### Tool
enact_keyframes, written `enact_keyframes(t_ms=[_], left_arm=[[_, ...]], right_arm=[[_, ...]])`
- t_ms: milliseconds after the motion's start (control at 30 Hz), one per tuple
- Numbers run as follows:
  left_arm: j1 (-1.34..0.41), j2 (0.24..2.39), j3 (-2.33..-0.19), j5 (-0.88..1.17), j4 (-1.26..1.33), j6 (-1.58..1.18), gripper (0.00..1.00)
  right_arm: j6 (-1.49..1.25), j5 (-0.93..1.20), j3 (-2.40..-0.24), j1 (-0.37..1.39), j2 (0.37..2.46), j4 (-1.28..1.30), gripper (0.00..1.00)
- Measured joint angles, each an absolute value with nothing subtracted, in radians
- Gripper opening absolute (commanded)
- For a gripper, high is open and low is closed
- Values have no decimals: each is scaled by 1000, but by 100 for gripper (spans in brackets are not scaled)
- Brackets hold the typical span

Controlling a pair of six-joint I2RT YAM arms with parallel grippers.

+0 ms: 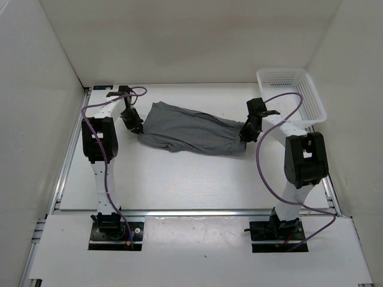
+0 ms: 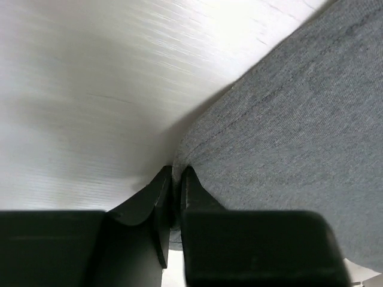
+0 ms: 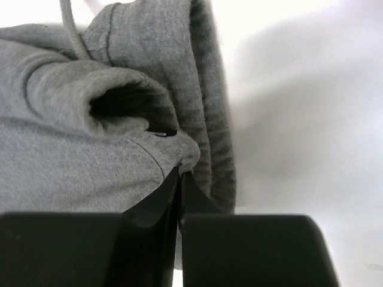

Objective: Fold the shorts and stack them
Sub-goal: Fold the shorts

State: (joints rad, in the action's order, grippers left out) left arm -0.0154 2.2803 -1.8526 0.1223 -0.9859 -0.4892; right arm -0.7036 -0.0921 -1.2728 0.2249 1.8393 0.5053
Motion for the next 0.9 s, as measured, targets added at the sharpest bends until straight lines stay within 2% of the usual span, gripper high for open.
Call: enact_keyframes(t_ms=[67,100,133,167,200,233,300,400,500,533,567,600,633,667,700,767,900], left_arm=[[-20,2282,-1856,124,-986,-487,29],[-23,2284,-1859,124,-986,-485,38],[-26,2286,-1861,125,-986,-484,46],[-27,2286,-1861,124,-986,-484,59],[-27,2286,-1862,127,-986,-484,64],[-27,2286,-1866,131,-986,-483,69],[-27,2286,-1872,133,-983,-482,72],[-27,2286,-1872,133,-983,-482,72],[-28,2286,-1872,134,-982,-479,65],[-28,2287,-1872,134,-983,-478,61],[-29,2287,-1872,135,-983,-476,48],[-30,2290,-1872,136,-982,-477,41],[-30,2295,-1874,139,-983,-472,29],[-31,2302,-1881,145,-986,-468,18],[-31,2308,-1885,156,-986,-466,10],[-32,2315,-1893,174,-986,-463,10],[-32,2297,-1865,173,-965,-464,10]], right_arm=[[-703,-123,-1240,233,1798,513,0],[-702,-136,-1233,236,1786,516,18],[-702,-147,-1230,236,1781,520,32],[-704,-157,-1230,236,1779,522,42],[-698,-166,-1229,236,1781,525,54],[-702,-172,-1228,236,1784,528,60],[-698,-178,-1228,235,1795,536,65],[-700,-170,-1228,235,1825,539,65],[-703,-150,-1235,234,1865,538,64],[-702,-143,-1241,233,1871,539,60],[-701,-132,-1248,231,1876,541,56],[-701,-121,-1254,229,1883,541,51],[-702,-105,-1261,229,1890,537,44],[-701,-91,-1267,228,1898,531,25],[-698,-73,-1274,228,1906,525,18],[-689,-44,-1288,227,1913,518,1],[-675,-22,-1294,223,1918,512,0]])
